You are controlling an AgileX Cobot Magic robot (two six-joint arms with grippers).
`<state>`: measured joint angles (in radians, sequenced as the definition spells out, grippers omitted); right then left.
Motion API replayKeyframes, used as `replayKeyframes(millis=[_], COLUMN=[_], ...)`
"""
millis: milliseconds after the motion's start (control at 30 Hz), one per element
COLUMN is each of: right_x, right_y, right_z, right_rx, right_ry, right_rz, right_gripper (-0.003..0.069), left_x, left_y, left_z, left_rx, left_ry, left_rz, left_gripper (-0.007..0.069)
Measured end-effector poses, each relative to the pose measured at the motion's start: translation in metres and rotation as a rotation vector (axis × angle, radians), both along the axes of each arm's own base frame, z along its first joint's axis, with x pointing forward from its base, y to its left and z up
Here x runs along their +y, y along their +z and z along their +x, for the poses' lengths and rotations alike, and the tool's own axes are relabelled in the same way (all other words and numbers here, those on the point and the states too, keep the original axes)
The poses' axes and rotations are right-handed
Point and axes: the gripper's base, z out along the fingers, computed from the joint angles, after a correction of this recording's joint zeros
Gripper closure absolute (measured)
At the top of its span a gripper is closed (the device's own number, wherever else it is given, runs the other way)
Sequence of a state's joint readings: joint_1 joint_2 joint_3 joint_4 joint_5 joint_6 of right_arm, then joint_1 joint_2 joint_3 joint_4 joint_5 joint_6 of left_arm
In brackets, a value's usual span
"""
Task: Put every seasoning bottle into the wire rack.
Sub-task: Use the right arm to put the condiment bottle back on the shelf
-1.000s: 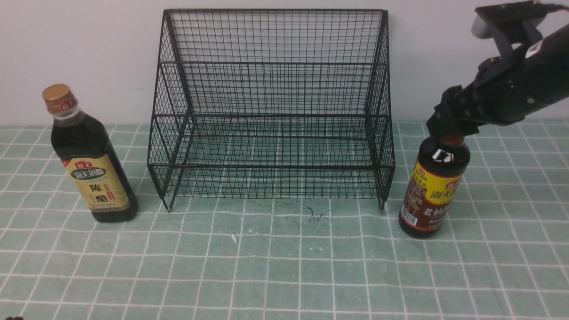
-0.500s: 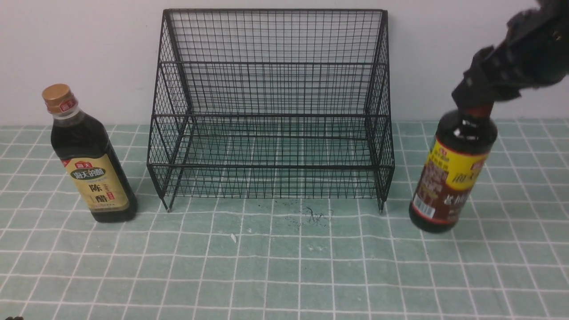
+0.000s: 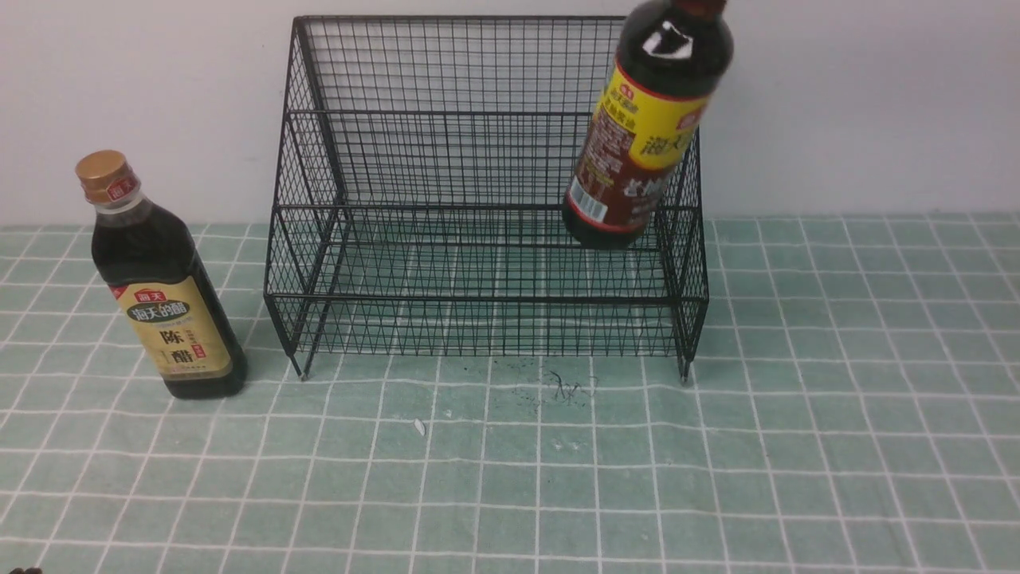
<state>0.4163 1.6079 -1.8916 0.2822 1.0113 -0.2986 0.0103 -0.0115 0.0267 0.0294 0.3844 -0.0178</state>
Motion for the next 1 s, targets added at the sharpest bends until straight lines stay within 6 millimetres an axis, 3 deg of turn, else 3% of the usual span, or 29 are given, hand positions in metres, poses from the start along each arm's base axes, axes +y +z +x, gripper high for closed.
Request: replayKeyframes(millis=[200, 367, 433, 1000], right_x=[0.014, 0.024, 0.029, 0.031], right_y=[-0.015, -0.041, -0.061, -0.118], right_z=[0.04, 0.064, 0.076, 0.11], right_rx=[-0.071, -0.036, 0.002, 0.061], right_ry=[-0.038, -0.045, -0.047, -0.094], right_rz=[0.021, 0.013, -0.026, -0.217], right_gripper=[0.0381, 0.0381, 0.0382, 0.0382], left_x=[0.0, 0.0, 0.0, 0.0], left_y=[0.0, 0.0, 0.0, 0.0], left_z=[0.0, 0.0, 0.0, 0.0], left_rx=[0.0, 0.0, 0.0, 0.0], left_ry=[0.0, 0.0, 0.0, 0.0], left_rz=[0.0, 0.0, 0.0, 0.0], left_gripper=[0.0631, 0.0631, 0.0631, 0.0631])
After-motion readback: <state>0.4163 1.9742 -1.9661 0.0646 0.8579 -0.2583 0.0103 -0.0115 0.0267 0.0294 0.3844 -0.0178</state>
